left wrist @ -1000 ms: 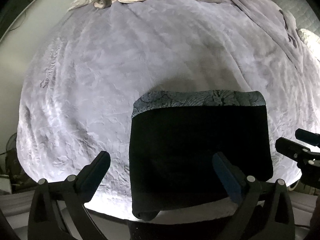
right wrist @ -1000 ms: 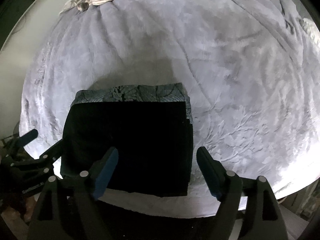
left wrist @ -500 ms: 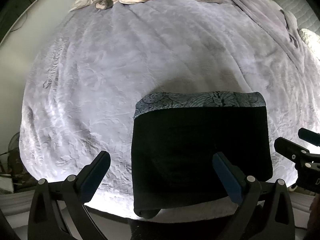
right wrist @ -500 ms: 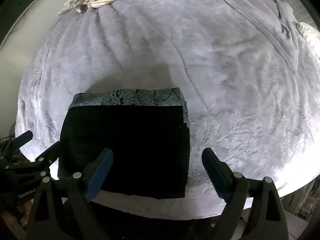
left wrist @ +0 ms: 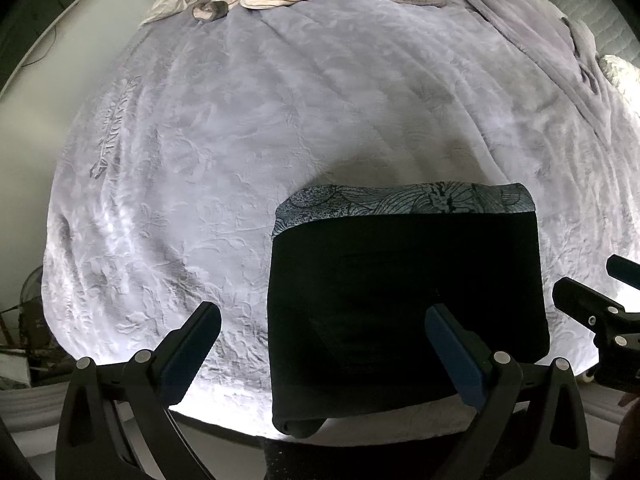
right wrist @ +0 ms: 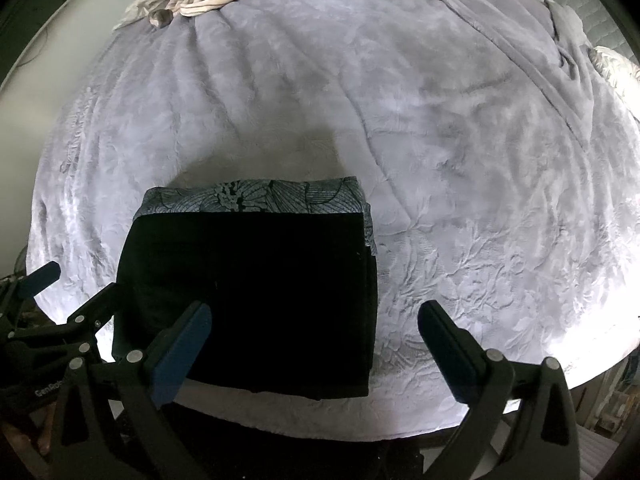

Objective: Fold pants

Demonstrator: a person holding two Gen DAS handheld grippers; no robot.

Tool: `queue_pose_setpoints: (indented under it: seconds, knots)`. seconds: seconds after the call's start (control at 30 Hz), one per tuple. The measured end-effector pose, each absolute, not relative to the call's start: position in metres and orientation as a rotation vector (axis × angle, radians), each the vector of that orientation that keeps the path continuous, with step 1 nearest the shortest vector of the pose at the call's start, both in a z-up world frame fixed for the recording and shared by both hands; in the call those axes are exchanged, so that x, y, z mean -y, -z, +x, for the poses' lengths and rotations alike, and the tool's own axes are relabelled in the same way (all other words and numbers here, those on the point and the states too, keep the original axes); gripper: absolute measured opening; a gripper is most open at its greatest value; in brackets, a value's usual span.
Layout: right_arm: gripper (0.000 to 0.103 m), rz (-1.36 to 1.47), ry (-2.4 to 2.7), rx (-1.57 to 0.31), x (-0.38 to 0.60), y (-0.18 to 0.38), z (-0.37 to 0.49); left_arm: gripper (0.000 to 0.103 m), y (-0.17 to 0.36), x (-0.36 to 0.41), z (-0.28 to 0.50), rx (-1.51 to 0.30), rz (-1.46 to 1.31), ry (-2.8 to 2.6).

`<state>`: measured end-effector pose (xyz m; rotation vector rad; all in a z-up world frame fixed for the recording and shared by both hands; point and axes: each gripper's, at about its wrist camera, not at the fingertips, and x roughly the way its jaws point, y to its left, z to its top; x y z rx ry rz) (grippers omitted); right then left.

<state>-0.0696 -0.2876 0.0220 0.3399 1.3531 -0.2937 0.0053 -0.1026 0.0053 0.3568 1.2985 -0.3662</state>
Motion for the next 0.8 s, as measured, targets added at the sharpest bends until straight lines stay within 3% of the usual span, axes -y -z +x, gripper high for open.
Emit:
queue_pose_setpoints:
  seconds: [0.8]
  knots:
    - [0.103, 0.345, 0.296, -1.355, 0.2831, -0.0219, -0.0715, 0.102, -0.0056, 0.1017, 0.004, -1.294, 0.354, 0.366]
